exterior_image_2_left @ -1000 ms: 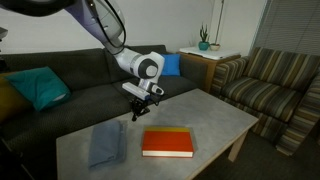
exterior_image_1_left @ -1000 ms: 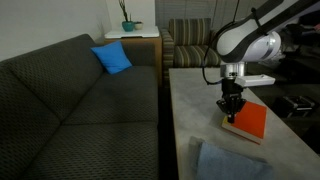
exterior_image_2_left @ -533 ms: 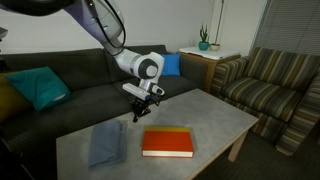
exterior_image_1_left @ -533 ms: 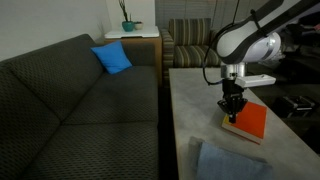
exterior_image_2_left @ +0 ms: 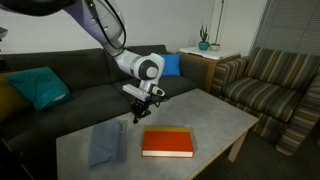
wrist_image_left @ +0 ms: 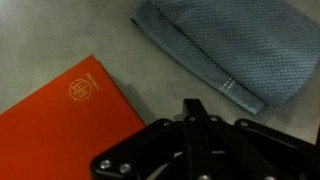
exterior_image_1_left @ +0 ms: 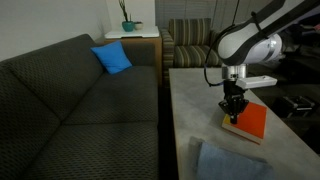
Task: Move the book backward slightly
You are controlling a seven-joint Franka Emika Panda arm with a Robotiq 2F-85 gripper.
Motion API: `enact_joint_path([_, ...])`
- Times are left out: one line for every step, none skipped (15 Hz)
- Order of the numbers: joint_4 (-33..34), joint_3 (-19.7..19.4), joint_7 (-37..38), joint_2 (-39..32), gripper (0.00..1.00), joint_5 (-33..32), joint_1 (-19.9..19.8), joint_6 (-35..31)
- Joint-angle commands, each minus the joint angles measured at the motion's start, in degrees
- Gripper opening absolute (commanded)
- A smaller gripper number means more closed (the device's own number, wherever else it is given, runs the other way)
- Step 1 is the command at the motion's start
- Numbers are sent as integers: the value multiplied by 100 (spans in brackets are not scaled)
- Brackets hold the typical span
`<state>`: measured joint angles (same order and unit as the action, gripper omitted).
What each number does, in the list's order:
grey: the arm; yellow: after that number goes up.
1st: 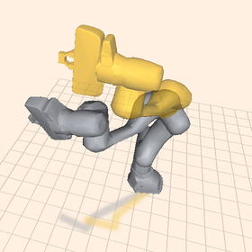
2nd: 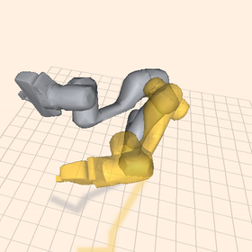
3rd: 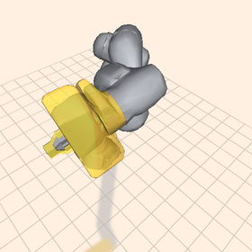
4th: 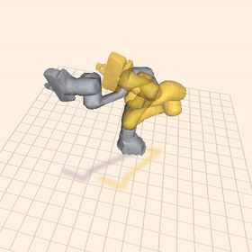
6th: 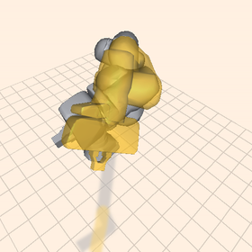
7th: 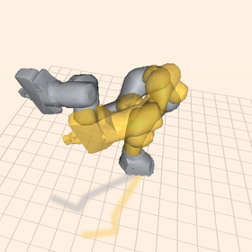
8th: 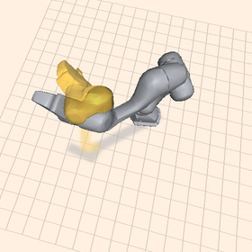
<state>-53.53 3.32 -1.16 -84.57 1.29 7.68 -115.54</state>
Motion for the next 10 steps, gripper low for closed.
enact_joint_path([-278,-112,498,-2,0,105,-35,-1076])
enact_joint_path([-370,-63,615,-3,0,217,-133,-1388])
enact_joint_path([-479,-35,743,-6,0,306,-215,-1691])
enact_joint_path([-572,-28,882,-9,0,384,-265,-1995])
enact_joint_path([-644,-9,936,-12,0,450,-318,-2216])
enact_joint_path([-689,-5,972,-14,0,495,-357,-2398])
enact_joint_path([-708,40,960,-16,0,552,-414,-2543])
enact_joint_path([-706,111,934,-17,0,632,-485,-2654])
enact_joint_path([-667,251,911,-17,0,784,-589,-2730])
enact_joint_path([-642,376,907,-17,0,940,-672,-2789])
